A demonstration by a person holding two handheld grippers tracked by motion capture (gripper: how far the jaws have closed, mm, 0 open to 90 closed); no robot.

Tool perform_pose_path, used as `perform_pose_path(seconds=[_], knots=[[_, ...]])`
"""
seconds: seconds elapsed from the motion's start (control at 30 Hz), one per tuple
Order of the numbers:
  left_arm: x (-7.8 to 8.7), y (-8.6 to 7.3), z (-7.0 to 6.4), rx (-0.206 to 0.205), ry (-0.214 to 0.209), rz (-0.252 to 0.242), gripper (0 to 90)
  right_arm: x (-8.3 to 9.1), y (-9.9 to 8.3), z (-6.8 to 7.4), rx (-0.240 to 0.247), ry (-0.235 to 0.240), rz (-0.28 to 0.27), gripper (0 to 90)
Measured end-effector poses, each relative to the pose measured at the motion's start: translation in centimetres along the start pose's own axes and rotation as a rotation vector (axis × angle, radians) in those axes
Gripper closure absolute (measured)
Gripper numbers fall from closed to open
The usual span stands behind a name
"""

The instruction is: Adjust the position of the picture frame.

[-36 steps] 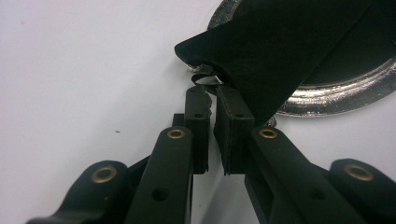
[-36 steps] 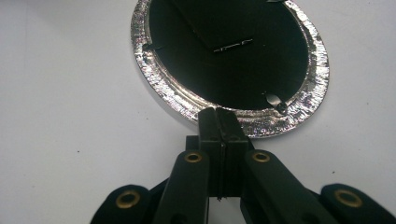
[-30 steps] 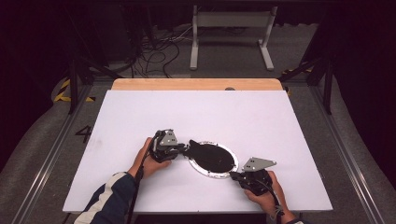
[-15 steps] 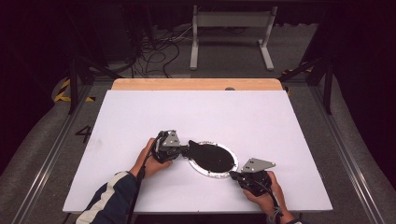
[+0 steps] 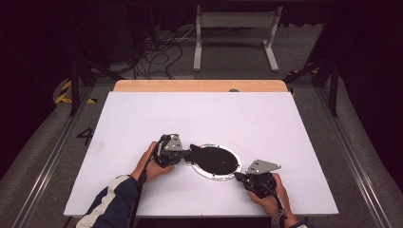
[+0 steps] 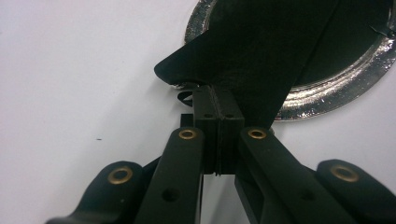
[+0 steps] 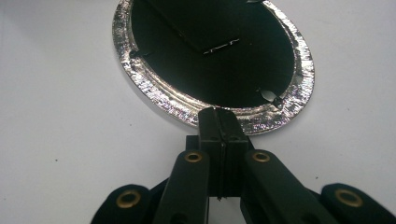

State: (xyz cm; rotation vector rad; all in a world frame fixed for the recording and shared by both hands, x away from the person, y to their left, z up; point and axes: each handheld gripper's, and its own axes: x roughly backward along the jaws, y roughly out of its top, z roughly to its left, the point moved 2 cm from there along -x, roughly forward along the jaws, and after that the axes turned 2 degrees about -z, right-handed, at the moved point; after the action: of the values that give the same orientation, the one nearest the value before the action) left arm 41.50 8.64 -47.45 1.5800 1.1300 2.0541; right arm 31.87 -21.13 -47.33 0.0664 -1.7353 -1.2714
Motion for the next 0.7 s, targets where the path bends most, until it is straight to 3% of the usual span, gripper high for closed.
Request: perform_pose_path(seconds=[0.3, 0.7], knots=[[0.9, -0.4, -0.7, -0.005, -0.013, 0.01, 90.0, -0.4, 0.3, -0.7, -0.02, -0.023, -0.002, 90.0], [1.8, -0.6, -1.5, -0.022, -0.039, 0.028, 90.0, -1.6, 1.4, -1.9, -0.036, -0.088, -0.003, 90.0]])
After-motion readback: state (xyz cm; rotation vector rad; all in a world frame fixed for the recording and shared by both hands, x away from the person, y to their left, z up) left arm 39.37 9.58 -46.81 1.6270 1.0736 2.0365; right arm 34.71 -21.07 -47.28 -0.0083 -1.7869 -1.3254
